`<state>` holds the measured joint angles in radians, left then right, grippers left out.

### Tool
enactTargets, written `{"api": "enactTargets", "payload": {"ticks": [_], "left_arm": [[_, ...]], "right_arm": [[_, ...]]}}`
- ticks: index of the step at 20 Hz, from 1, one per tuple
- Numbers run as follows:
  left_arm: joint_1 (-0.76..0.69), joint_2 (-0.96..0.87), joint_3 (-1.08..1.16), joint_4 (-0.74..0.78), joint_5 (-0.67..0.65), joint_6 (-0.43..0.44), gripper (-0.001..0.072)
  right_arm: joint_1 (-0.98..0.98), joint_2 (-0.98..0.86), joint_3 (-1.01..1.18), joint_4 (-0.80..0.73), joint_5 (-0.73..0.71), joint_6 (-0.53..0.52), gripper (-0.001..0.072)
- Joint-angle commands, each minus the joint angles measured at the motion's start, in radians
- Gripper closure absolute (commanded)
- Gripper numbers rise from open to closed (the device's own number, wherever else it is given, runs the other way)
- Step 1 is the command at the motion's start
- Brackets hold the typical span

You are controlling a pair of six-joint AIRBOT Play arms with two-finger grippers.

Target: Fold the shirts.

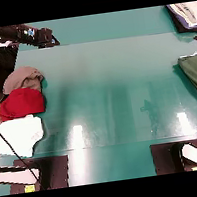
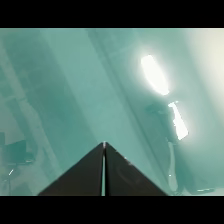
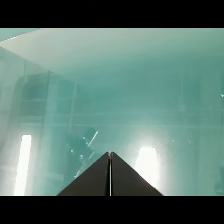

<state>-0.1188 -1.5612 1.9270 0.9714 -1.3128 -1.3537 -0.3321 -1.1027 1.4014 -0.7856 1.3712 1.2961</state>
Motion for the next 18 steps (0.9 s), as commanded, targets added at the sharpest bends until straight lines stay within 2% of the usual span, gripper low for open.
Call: {"api": "enactTargets", "payload": {"ticks": [1,11,15,16,17,18], "left_arm": [[0.000,0.000,0.000,0.000,0.000,0.000,0.0679],[0.000,0.000,0.000,0.000,0.001,0.000,0.0679],[0.000,0.000,0.001,-0.026,0.102,0.004,0.0679],[0.006,0.000,0.004,-0.002,0.109,0.020,0.0679],[0.022,0.000,0.021,0.083,0.098,0.008,0.0679],[0.050,0.003,0.043,0.200,0.080,-0.054,0.0679]], "right_arm": [[0.002,0.001,0.001,0.000,-0.002,0.000,0.0687],[0.002,0.001,0.001,0.000,0.046,0.000,0.0687],[0.002,0.001,0.001,0.000,0.064,0.000,0.0687],[0.002,0.001,0.001,0.000,0.064,0.000,0.0686],[0.002,0.001,0.001,0.000,0.062,0.000,0.0687],[0.002,0.001,0.001,0.001,0.060,0.000,0.0686]]}}
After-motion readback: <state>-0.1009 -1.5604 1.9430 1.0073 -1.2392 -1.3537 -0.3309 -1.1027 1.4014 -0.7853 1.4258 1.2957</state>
